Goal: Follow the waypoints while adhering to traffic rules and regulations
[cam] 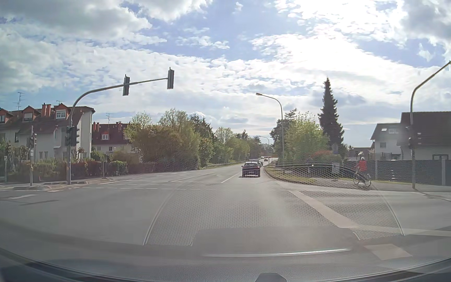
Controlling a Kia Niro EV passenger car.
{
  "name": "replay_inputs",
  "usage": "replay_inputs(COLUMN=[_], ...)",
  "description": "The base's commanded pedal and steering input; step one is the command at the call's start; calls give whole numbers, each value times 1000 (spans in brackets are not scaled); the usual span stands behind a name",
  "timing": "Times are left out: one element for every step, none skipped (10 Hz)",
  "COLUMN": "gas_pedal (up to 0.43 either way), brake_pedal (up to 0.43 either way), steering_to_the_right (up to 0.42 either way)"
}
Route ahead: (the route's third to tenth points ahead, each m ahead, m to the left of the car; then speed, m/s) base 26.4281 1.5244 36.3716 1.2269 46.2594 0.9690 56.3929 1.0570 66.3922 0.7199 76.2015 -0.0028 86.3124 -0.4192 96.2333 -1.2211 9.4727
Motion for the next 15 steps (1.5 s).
replay_inputs(gas_pedal=[118, 118, 118, 118, 118, 118, 118, 118, 118, 118, 118, 118, 118, 118, 118], brake_pedal=[0, 0, 0, 0, 0, 0, 0, 0, 0, 0, 0, 0, 0, 0, 0], steering_to_the_right=[-1, -1, -1, -1, -1, -1, -1, -1, -1, -1, -1, -1, -1, -1, -1])
